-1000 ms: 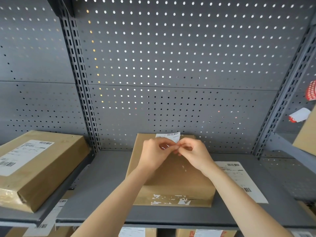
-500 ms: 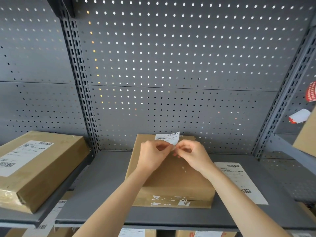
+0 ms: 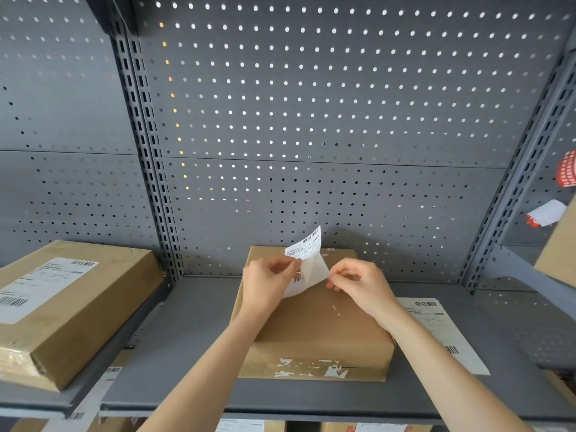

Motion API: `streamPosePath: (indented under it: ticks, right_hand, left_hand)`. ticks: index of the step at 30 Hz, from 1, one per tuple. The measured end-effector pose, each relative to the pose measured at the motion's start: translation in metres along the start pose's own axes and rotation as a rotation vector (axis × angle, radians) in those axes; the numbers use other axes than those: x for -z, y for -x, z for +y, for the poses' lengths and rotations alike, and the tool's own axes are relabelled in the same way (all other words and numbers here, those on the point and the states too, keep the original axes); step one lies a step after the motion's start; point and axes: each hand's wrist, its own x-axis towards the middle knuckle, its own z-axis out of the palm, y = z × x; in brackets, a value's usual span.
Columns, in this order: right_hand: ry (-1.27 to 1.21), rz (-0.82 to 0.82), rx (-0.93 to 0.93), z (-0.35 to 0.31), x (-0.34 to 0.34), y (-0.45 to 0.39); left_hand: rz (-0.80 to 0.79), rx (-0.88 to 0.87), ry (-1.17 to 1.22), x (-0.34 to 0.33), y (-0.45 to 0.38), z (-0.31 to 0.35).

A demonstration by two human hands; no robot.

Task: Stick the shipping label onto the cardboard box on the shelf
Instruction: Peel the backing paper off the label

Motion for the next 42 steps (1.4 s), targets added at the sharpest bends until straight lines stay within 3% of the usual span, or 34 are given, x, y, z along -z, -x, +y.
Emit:
streamPosePath:
  ticks: [12,42]
  right_hand:
    - [0.000,0.023,-0.011,0.007,0.010,0.000]
    - [0.024,0.170,-0.022,0.018,0.034,0.003]
  left_hand:
    - [0.035,0.134,0.230,0.007,0.000,-0.004]
    - [0.259,0.297,0.427,0.015,-0.013,-0.012]
